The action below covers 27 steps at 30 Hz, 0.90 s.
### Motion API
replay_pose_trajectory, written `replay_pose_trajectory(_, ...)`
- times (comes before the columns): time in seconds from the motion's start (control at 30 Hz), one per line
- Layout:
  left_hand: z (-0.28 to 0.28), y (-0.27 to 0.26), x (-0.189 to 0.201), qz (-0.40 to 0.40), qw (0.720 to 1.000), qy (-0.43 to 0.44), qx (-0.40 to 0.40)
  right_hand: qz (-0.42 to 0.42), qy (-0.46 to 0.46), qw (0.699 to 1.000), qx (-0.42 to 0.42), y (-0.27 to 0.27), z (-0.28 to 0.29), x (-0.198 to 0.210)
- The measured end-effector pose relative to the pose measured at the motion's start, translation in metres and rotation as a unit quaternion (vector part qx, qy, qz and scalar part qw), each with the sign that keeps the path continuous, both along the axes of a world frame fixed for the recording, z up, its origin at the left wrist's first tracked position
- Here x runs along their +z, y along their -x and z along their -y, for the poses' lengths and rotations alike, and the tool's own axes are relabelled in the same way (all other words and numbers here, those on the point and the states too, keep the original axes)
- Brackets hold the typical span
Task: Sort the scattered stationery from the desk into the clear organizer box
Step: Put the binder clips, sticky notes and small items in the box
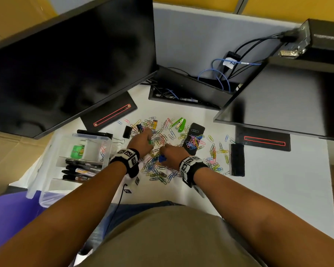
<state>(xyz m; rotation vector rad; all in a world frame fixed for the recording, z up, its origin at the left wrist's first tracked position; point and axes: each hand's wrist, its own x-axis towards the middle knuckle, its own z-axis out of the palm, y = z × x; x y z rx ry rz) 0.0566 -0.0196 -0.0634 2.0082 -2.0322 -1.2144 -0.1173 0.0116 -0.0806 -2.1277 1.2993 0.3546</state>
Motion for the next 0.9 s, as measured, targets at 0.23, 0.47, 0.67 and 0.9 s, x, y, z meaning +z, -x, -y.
replay_pose_trajectory(0.23,-0.019,-0.01,0.006,-0.014,0.997,-0.005,0.081,0.036,-0.01,0.997,-0.071,-0.002,-0.007,-0.001)
replay_pose_trajectory(0.47,-0.029,-0.012,0.02,-0.02,0.994,0.039,0.099,0.045,-0.026,0.995,-0.087,-0.002,0.002,0.018)
replay_pose_trajectory(0.67,-0.038,-0.023,0.04,-0.036,0.988,0.103,0.106,0.081,0.023,0.994,-0.072,-0.009,0.012,0.039)
replay_pose_trajectory(0.9,-0.048,-0.059,0.068,-0.039,0.973,0.169,0.152,0.119,0.059,0.988,-0.079,-0.041,0.019,0.06)
